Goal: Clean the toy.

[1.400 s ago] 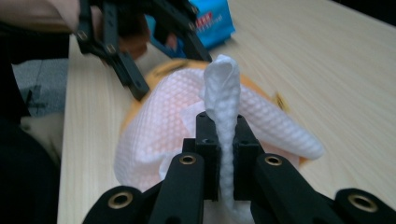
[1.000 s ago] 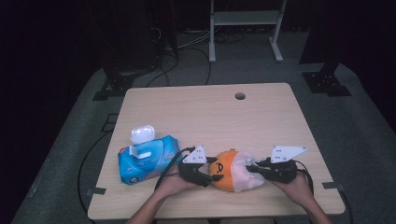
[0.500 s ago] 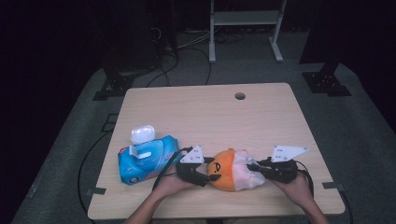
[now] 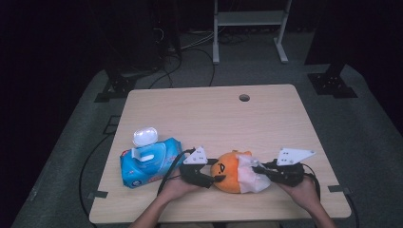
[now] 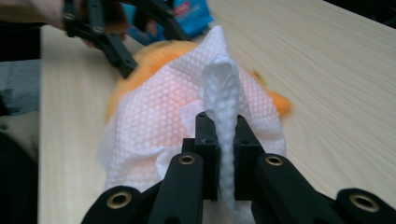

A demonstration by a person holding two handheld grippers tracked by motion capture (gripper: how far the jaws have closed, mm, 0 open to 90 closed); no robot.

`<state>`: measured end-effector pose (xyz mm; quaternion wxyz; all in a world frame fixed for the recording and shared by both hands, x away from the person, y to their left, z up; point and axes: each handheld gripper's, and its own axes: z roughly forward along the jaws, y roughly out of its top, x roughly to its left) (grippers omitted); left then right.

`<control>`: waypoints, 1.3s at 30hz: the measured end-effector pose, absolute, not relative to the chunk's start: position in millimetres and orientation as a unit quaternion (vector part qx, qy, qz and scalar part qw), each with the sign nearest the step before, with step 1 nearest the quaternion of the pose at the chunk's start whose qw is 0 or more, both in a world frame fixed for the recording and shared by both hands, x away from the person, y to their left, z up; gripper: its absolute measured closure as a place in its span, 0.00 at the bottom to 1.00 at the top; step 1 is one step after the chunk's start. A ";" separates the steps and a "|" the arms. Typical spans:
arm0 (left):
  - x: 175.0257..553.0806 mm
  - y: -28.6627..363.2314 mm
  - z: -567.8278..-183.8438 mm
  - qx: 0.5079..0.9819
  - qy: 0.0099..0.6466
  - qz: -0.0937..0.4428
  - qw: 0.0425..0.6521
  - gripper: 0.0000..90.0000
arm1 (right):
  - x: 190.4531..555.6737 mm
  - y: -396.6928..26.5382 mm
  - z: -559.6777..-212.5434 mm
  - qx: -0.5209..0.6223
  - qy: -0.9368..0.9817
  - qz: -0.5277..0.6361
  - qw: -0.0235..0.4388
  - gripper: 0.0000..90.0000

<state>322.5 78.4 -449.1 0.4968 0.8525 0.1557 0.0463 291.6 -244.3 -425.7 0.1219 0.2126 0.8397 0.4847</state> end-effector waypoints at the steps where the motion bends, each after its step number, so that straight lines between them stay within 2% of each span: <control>1: 323.1 77.1 -448.9 0.851 0.159 0.047 0.498 0.39 | 292.2 -247.7 -425.6 0.217 0.837 0.487 0.124 0.93; 5: 325.2 75.3 -449.3 0.845 0.175 0.049 0.503 0.39 | 285.4 -231.7 -415.8 0.178 0.825 0.528 0.098 0.93; 8: 324.5 78.2 -449.9 0.845 0.181 0.046 0.502 0.38 | 285.6 -216.0 -420.0 0.156 0.847 0.498 0.103 0.93; 10: 322.9 78.2 -449.8 0.840 0.186 0.044 0.508 0.38 | 291.3 -220.5 -422.9 0.166 0.847 0.495 0.097 0.93; 16: 323.3 74.2 -449.0 0.840 0.185 0.047 0.508 0.38 | 295.8 -244.8 -420.1 0.211 0.831 0.500 0.122 0.93; 18: 323.7 72.8 -449.8 0.838 0.187 0.048 0.510 0.38 | 290.1 -234.6 -413.4 0.185 0.822 0.527 0.109 0.93; 21: 323.2 73.3 -449.1 0.840 0.182 0.048 0.508 0.37 | 289.5 -215.5 -417.6 0.165 0.844 0.499 0.106 0.93; 23: 322.0 74.2 -446.4 0.840 0.181 0.049 0.510 0.27 | 293.9 -214.0 -424.6 0.173 0.847 0.493 0.097 0.93; 25: 321.1 75.2 -443.9 0.842 0.175 0.043 0.508 0.12 | 295.8 -218.0 -425.0 0.184 0.844 0.494 0.100 0.93; 26: 320.0 75.6 -443.9 0.844 0.169 0.043 0.508 0.11 | 295.9 -221.1 -424.1 0.190 0.843 0.492 0.105 0.93; 27: 319.4 75.0 -444.7 0.844 0.165 0.043 0.508 0.11 | 296.7 -225.0 -423.7 0.198 0.840 0.495 0.105 0.93; 28: 318.8 73.0 -446.0 0.848 0.158 0.045 0.503 0.16 | 296.9 -227.7 -423.7 0.205 0.837 0.497 0.105 0.93; 29: 318.4 71.2 -446.7 0.850 0.153 0.050 0.501 0.25 | 296.2 -230.0 -423.0 0.212 0.833 0.500 0.108 0.93; 32: 317.5 64.9 -444.5 0.844 0.148 0.057 0.512 0.31 | 288.3 -218.7 -414.3 0.189 0.831 0.511 0.113 0.93; 36: 317.4 63.1 -444.3 0.852 0.148 0.070 0.497 0.34 | 283.4 -194.1 -413.4 0.153 0.852 0.485 0.122 0.93; 39: 320.0 64.5 -445.5 0.848 0.156 0.061 0.502 0.35 | 287.8 -210.0 -414.2 0.166 0.851 0.485 0.118 0.93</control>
